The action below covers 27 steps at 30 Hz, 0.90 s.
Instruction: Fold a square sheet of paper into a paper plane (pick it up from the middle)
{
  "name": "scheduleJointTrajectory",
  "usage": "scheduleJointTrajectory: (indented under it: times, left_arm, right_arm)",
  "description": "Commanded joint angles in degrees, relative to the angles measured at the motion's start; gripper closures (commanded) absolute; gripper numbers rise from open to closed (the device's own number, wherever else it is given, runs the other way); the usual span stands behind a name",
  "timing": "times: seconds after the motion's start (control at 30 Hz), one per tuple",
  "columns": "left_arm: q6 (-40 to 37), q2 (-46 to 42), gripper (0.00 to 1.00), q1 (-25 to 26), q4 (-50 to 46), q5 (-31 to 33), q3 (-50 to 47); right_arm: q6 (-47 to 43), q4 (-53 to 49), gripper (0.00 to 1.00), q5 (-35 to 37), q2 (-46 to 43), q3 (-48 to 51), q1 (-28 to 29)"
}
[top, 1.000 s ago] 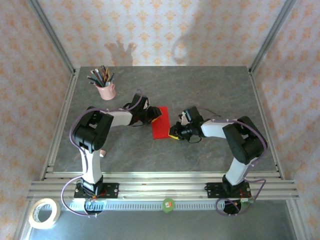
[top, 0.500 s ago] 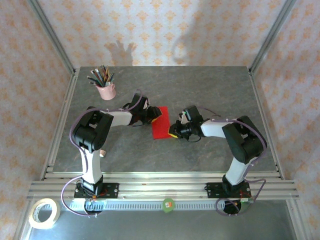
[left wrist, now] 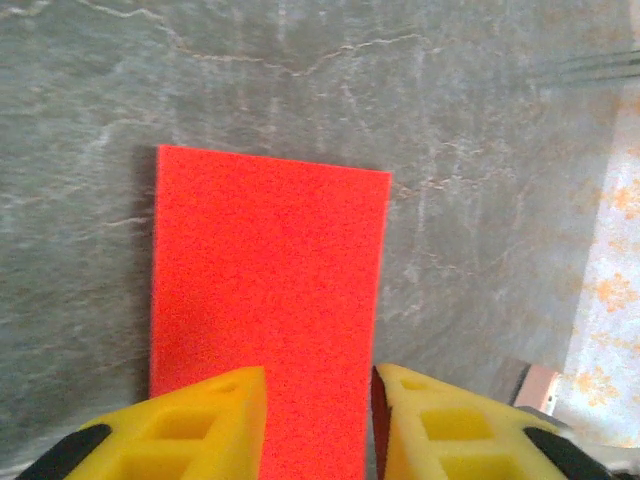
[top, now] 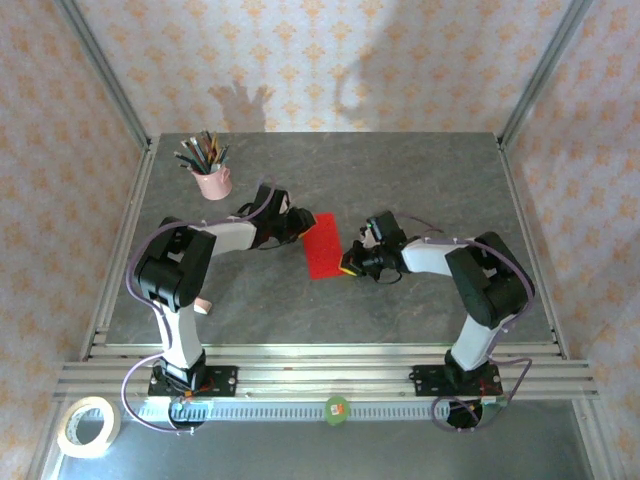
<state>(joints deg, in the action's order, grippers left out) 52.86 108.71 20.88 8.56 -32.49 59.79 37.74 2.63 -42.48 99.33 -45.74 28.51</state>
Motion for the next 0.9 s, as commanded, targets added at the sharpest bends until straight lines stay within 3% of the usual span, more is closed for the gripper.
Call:
scheduleJointTrajectory:
  times: [0.0,0.43,0.87]
  left_arm:
    - [-0.61,2.57,0.69,0.33,-1.19,-0.12,-0.34]
    - [-1.87,7.06,0.71,0.53,-3.73,0.28,1.01]
    - [-2.46,7.43,0.72,0.51,-4.34,0.15,1.47]
  right_arm:
    - [1.19,0.98,0.96,-0.36,-2.41,0.82,0.01]
    - [3.11,8.95,0.96,-8.93,1.79,-3.12,0.2]
    - [6.7,12.54,0.96,-3.92,8.44,-9.29,2.88]
